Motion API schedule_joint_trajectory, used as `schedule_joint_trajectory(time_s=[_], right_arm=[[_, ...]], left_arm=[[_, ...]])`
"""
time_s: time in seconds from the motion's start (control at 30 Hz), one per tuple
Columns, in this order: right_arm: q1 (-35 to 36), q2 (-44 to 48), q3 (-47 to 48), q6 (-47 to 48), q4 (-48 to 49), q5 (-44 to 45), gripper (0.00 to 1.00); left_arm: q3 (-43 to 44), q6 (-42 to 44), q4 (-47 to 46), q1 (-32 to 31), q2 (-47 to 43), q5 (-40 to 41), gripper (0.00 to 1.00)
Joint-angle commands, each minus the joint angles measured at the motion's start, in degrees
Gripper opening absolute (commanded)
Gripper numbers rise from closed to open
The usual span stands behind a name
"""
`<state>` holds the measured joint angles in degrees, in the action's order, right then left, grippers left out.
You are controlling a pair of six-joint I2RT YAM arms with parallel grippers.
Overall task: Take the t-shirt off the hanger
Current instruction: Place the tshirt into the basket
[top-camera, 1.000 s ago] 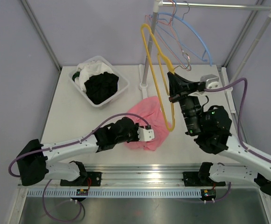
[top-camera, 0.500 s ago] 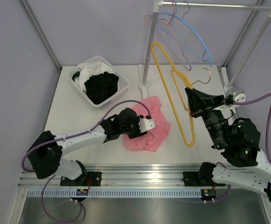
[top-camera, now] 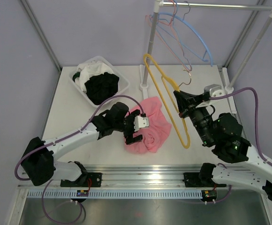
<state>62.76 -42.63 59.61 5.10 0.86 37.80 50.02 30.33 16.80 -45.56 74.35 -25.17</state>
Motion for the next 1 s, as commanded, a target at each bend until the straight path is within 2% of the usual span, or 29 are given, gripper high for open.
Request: schedule_joint_trajectory(time_s=[0.0, 0.13, 0.37, 0.5, 0.63, 0.8, 0.97], right_arm=[[0.3, -0.6, 2.8, 0.3, 1.8, -1.3, 0.0], [0.4, -0.9, 2.8, 0.3, 2.0, -1.7, 0.0], [0.3, 0.4, 2.3, 0.2, 1.6, -2.3, 0.0], [0.4, 1.1, 2.0, 0.0, 1.5, -2.6, 0.0], [0.4, 1.2, 1.9, -0.2, 1.4, -3.0, 0.0], [0.3, 1.1, 2.1, -0.3, 1.0, -3.7, 0.0], [0.3, 1.5, 2.0, -0.4, 0.6, -4.0, 0.0]], left_arm=[[4.2, 3.9, 6.1, 0.0, 3.0, -9.3, 0.99], [6.0, 5.2, 9.1, -0.1, 6.1, -10.4, 0.99], [3.8, 0.4, -0.3, -1.7, 8.3, -1.9, 0.99], [5.3, -2.5, -4.3, -1.8, 12.5, 4.3, 0.99], [9.2, -4.6, -5.1, -1.8, 21.7, 8.6, 0.99], [13.3, -7.9, -6.1, -1.5, 28.7, 15.8, 0.99], [16.9, -9.2, -2.9, -1.1, 34.5, 16.5, 0.99]])
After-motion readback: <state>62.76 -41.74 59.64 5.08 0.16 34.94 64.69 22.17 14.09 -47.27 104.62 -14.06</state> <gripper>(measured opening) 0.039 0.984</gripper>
